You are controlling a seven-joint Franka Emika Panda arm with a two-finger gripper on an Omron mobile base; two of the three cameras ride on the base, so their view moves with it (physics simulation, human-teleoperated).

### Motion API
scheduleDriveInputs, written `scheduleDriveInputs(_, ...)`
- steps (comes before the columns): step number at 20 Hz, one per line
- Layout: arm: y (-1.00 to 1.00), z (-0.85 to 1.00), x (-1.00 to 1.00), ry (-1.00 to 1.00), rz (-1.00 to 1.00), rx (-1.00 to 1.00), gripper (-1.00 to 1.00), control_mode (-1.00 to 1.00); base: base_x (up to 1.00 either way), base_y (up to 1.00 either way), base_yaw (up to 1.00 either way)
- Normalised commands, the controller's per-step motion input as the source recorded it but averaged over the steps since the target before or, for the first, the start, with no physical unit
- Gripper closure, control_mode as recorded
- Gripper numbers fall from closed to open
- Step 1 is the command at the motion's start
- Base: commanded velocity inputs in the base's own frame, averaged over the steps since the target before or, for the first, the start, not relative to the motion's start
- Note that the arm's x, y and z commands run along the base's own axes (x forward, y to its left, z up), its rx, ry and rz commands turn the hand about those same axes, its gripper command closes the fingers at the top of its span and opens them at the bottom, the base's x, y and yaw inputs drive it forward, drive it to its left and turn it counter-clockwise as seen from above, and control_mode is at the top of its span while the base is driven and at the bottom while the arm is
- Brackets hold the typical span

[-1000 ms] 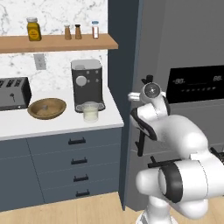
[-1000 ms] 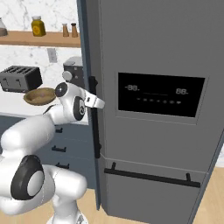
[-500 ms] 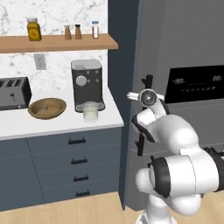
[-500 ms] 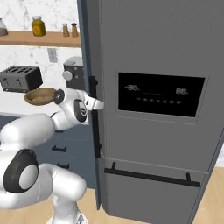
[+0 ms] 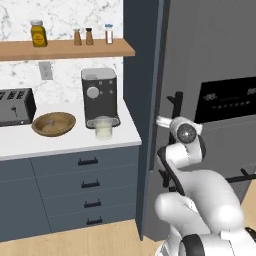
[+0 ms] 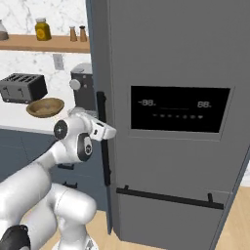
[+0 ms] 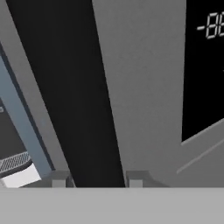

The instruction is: Grab a lemon wedge from the fridge and one ice cube from the ice bowl, and put them in the glass of lemonade.

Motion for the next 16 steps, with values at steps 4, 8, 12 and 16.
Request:
scheduleDriveInputs(4,-0.76,0.16,-1.0,0.0,-0.01,0.1,1.0,-1.0,0.0,0.0,0.0)
scheduleDriveInputs(8,-0.8,0.19,-1.0,0.0,-0.05,0.11,1.0,-1.0,0.0,0.0,0.0)
scheduleDriveInputs(12,-0.83,0.22,-1.0,0.0,-0.05,0.13,1.0,-1.0,0.0,0.0,0.0)
scheduleDriveInputs(16,-0.87,0.21,-1.0,0.0,-0.05,0.14,1.0,-1.0,0.0,0.0,0.0)
